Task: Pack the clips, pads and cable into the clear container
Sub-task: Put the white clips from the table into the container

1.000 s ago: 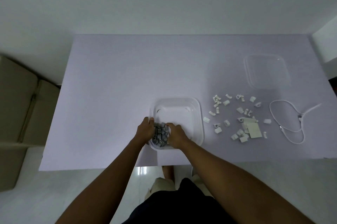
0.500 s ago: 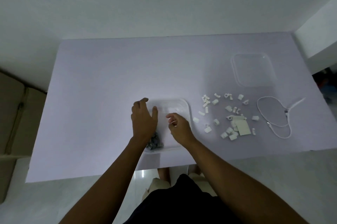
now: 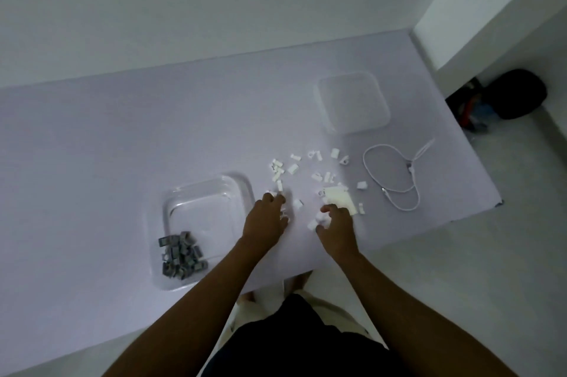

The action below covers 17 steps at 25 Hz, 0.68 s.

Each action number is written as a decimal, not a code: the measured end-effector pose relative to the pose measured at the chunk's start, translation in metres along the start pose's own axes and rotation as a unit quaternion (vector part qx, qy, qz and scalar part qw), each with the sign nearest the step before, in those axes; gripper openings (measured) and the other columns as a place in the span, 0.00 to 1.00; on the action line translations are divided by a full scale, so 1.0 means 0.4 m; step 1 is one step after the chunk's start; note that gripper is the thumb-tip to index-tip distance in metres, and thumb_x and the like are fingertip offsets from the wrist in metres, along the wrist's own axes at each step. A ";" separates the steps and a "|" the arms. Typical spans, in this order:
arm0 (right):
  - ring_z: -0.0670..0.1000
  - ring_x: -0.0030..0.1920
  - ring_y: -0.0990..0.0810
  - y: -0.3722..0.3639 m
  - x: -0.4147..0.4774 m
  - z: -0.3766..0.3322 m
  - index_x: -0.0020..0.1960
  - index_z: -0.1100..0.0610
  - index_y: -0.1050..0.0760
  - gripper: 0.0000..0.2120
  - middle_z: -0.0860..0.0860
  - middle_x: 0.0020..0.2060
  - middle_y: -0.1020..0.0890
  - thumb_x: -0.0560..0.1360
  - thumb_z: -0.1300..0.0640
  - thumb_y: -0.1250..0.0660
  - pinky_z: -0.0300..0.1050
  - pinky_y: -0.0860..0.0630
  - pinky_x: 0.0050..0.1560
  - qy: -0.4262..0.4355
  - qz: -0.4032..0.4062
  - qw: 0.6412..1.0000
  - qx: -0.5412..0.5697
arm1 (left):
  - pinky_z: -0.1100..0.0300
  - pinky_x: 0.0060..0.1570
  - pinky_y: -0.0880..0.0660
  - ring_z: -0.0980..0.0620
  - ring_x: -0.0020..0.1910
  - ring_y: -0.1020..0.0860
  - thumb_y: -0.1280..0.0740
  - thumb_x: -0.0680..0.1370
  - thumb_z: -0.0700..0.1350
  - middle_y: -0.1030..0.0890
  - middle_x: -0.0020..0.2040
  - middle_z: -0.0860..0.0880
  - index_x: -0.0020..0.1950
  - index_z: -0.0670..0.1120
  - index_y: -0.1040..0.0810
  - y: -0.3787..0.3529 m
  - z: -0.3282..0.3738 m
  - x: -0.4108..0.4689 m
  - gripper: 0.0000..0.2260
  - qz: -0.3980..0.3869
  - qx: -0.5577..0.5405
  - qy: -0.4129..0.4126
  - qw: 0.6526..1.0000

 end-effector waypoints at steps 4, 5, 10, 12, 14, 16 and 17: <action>0.57 0.58 0.26 -0.001 0.026 0.066 0.60 0.51 0.26 0.22 0.55 0.56 0.26 0.67 0.61 0.27 0.49 0.24 0.55 0.028 -0.035 0.997 -0.060 | 0.50 0.55 0.22 0.42 0.57 0.22 0.31 0.76 0.53 0.27 0.66 0.42 0.70 0.47 0.31 -0.102 -0.012 0.031 0.24 -0.043 0.050 0.049 0.997; 0.58 0.59 0.26 -0.005 0.030 0.068 0.61 0.51 0.26 0.23 0.55 0.56 0.26 0.67 0.61 0.27 0.49 0.24 0.55 0.044 -0.040 0.996 -0.061 | 0.50 0.55 0.21 0.42 0.57 0.21 0.31 0.76 0.53 0.27 0.66 0.42 0.70 0.47 0.32 -0.113 -0.012 0.034 0.25 -0.044 0.056 0.058 0.996; 0.57 0.58 0.26 0.000 0.050 0.058 0.63 0.49 0.29 0.25 0.54 0.57 0.28 0.69 0.61 0.27 0.52 0.22 0.56 0.082 -0.033 0.995 -0.037 | 0.52 0.54 0.21 0.43 0.55 0.21 0.33 0.78 0.49 0.27 0.63 0.42 0.70 0.45 0.30 -0.154 -0.004 0.048 0.21 -0.033 0.054 0.092 0.994; 0.58 0.59 0.26 -0.009 0.055 0.060 0.65 0.51 0.28 0.26 0.55 0.58 0.27 0.69 0.61 0.27 0.53 0.23 0.58 0.096 -0.043 0.993 -0.044 | 0.53 0.53 0.22 0.43 0.53 0.21 0.35 0.79 0.46 0.27 0.62 0.42 0.67 0.43 0.28 -0.155 -0.004 0.052 0.17 -0.024 0.013 0.104 0.994; 0.57 0.61 0.26 -0.015 0.062 0.061 0.66 0.53 0.27 0.24 0.55 0.59 0.25 0.71 0.61 0.27 0.51 0.23 0.60 0.113 -0.052 0.991 -0.056 | 0.54 0.51 0.24 0.44 0.52 0.22 0.35 0.78 0.44 0.26 0.58 0.43 0.60 0.43 0.24 -0.151 -0.019 0.062 0.12 -0.008 -0.057 0.134 0.989; 0.56 0.61 0.24 -0.013 0.070 0.056 0.64 0.56 0.25 0.21 0.55 0.59 0.23 0.72 0.61 0.28 0.48 0.24 0.61 0.130 -0.047 0.988 -0.064 | 0.53 0.46 0.24 0.44 0.48 0.22 0.35 0.76 0.43 0.23 0.51 0.43 0.51 0.42 0.23 -0.138 -0.037 0.067 0.06 0.018 -0.133 0.174 0.976; 0.56 0.60 0.23 -0.012 0.074 0.054 0.63 0.56 0.24 0.19 0.55 0.58 0.22 0.72 0.61 0.28 0.47 0.25 0.61 0.136 -0.046 0.988 -0.065 | 0.52 0.41 0.22 0.43 0.44 0.21 0.36 0.76 0.43 0.21 0.47 0.42 0.47 0.42 0.24 -0.134 -0.046 0.066 0.05 0.030 -0.179 0.200 0.963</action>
Point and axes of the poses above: each hand's wrist, its own x-axis towards the middle knuckle, its own y-axis out of the back of the hand, z = x × y, the point moved 10 cm from there along x, towards the middle knuckle
